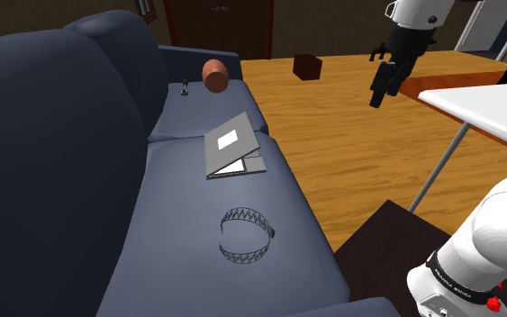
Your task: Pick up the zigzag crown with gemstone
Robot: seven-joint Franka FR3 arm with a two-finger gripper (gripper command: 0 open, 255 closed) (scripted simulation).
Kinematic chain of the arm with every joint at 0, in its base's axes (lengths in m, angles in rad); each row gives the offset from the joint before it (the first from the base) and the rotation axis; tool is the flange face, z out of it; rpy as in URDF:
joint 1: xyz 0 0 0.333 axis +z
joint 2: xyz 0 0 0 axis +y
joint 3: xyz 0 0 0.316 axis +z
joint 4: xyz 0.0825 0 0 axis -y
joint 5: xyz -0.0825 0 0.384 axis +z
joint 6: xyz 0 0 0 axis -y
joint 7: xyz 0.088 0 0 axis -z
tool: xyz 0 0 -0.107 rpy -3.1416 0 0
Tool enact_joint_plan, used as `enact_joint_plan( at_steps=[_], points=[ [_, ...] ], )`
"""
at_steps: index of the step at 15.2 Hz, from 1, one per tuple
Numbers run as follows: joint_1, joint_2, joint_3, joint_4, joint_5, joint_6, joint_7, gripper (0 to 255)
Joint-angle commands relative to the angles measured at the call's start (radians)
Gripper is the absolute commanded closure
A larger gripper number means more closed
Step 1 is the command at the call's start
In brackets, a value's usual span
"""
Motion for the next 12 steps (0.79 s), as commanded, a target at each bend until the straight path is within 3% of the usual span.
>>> enact_joint_plan(
  at_steps=[1, 12],
  points=[
    [0.0, 0.0, 0.0, 0.0, 0.0, 0.0, 0.0, 0],
    [0.061, 0.121, 0.086, -0.224, 0.109, 0.342, 0.088, 0]
  ],
)
